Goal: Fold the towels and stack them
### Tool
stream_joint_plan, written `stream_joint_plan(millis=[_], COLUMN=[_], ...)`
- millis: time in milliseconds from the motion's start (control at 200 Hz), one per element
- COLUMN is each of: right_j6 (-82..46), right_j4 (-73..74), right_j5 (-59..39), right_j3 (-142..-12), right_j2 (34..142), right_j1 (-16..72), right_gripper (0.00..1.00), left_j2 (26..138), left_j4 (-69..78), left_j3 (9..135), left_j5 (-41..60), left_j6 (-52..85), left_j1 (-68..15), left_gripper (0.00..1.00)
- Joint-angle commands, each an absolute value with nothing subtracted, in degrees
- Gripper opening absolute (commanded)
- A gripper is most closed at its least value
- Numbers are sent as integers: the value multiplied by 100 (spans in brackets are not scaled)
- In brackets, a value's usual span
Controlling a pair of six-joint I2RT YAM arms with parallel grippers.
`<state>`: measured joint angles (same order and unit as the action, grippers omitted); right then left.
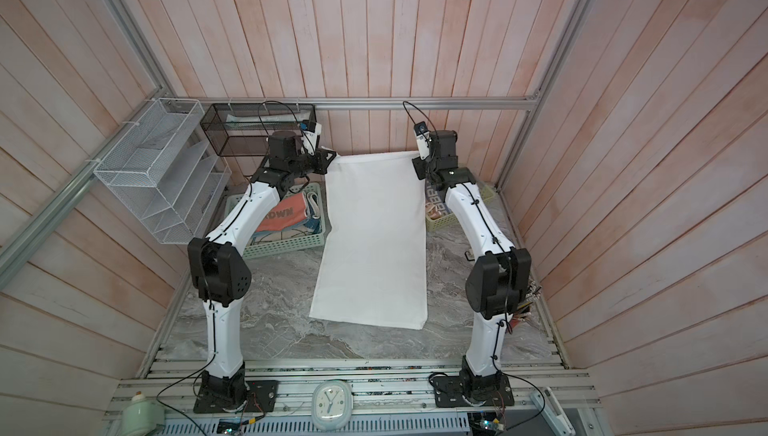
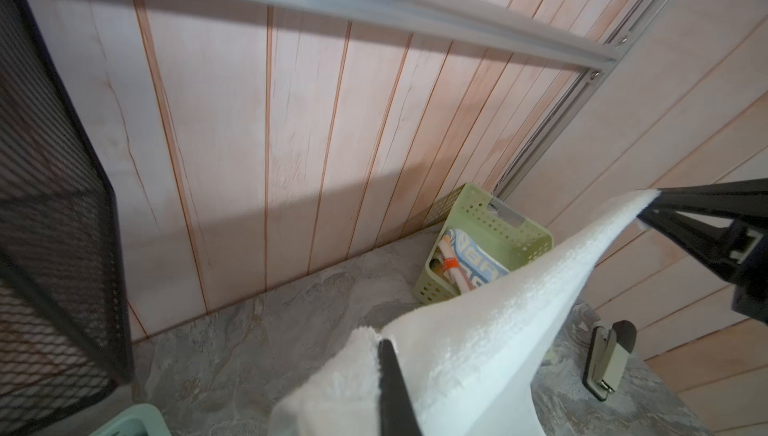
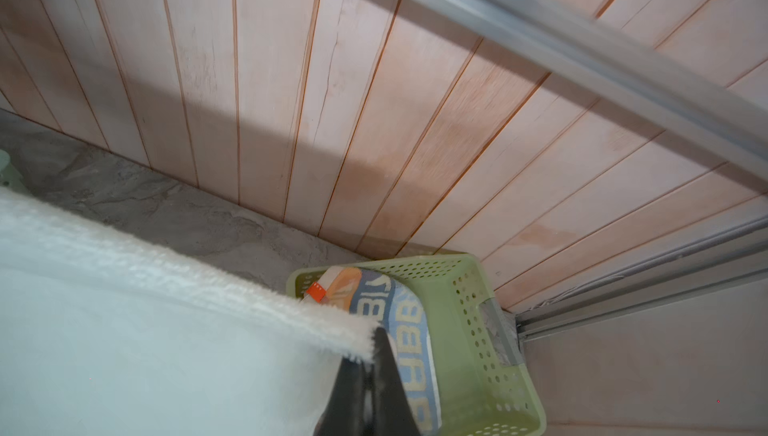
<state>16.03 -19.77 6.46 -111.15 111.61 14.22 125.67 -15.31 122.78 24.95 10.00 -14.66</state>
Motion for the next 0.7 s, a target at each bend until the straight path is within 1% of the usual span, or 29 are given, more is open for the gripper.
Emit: stream_joint_plan(millis=[0, 45, 135, 295, 505, 695], right_j6=[1409, 1321, 1047, 500, -55, -729], right_j4=[-1809, -1819, -1673, -1172, -1568, -1818], right_j5=[777, 678, 451, 86, -12, -512], right_j3=[-11077, -10914, -10257, -8430, -6969, -5820], right_j2=[11097, 11033, 10674, 9775, 9050, 8722], right_j1=[1287, 1283, 1300, 1444, 1722, 1735], right_gripper=[0, 0, 0, 0, 0, 0], left_j2=[12585, 12542, 12269, 11420, 10327, 9744], left_j4=[-1199, -1165, -949, -516, -258, -204], left_j3=[12231, 12054, 11288, 9436, 7444, 6087], left_j5=[2660, 2699, 2746, 2525, 2164, 1877], left_j6=[1205, 1260, 1405, 1417, 1532, 1807], left_j1=[-1338, -1344, -1374, -1606, -1967, -2360], left_gripper=[0, 0, 0, 0, 0, 0])
